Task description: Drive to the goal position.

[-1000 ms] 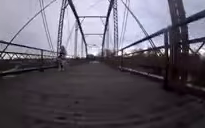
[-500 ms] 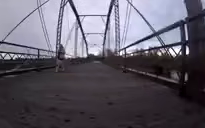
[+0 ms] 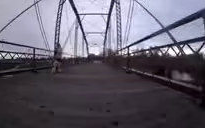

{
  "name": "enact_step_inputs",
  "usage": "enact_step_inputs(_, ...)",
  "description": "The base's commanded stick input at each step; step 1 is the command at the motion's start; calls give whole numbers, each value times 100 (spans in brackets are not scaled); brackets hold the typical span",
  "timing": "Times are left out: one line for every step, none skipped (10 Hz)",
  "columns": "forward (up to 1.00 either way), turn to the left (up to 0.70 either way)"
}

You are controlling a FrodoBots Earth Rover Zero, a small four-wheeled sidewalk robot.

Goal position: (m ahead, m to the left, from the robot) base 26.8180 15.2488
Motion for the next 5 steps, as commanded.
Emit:
enact_step_inputs(100,-40)
enact_step_inputs(100,-40)
enact_step_inputs(100,-36)
enact_step_inputs(100,-20)
enact_step_inputs(100,-4)
